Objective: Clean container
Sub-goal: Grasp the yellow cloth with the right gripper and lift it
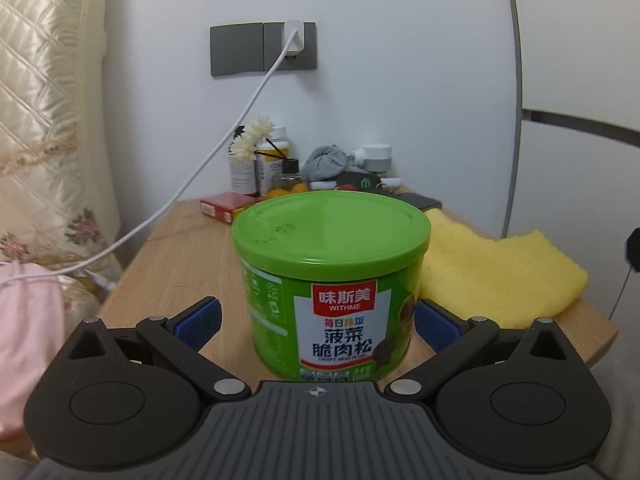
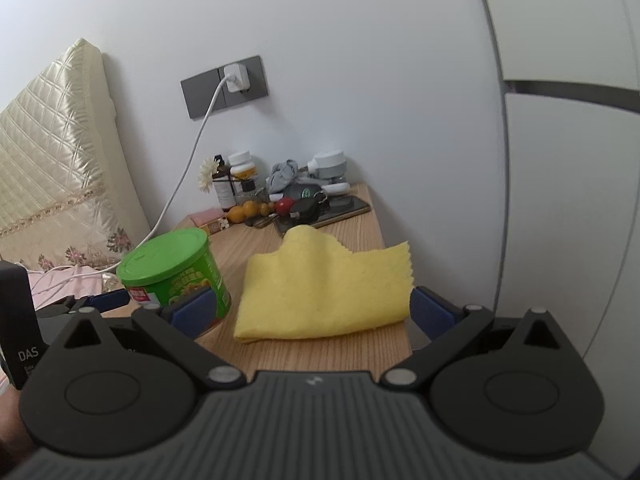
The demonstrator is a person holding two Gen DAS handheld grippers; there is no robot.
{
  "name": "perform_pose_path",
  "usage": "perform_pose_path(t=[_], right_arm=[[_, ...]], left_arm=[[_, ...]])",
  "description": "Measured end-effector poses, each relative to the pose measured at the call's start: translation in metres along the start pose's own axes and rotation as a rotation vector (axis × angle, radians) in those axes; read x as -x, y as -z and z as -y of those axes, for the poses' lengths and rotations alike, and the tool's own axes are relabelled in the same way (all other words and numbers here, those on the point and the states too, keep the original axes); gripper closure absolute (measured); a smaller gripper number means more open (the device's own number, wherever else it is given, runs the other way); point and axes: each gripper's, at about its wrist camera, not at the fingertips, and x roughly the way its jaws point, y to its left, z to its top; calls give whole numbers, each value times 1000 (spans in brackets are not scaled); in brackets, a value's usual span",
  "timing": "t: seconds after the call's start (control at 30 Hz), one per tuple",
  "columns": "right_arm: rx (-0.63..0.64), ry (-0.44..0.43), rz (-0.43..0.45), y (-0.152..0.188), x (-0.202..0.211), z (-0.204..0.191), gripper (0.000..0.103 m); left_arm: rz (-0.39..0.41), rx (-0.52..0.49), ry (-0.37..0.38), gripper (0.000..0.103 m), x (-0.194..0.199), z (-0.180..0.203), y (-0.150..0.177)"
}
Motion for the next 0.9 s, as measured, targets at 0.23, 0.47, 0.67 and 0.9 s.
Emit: perform_pose_path(t=[0.23, 0.47, 0.67, 0.9], right_arm=[[55, -23, -23, -12, -47, -4, 2], [86, -26, -97, -14, -108, -10, 12], [160, 16, -148, -6, -138, -18, 45], [124, -6, -90, -24, -128, -20, 88]], left_arm=[[68, -32, 13, 10, 4, 6, 7], [88, -38, 28, 10, 8, 2, 11], [89, -38, 32, 10, 10, -2, 11], [90, -40, 31, 9, 8, -3, 10]])
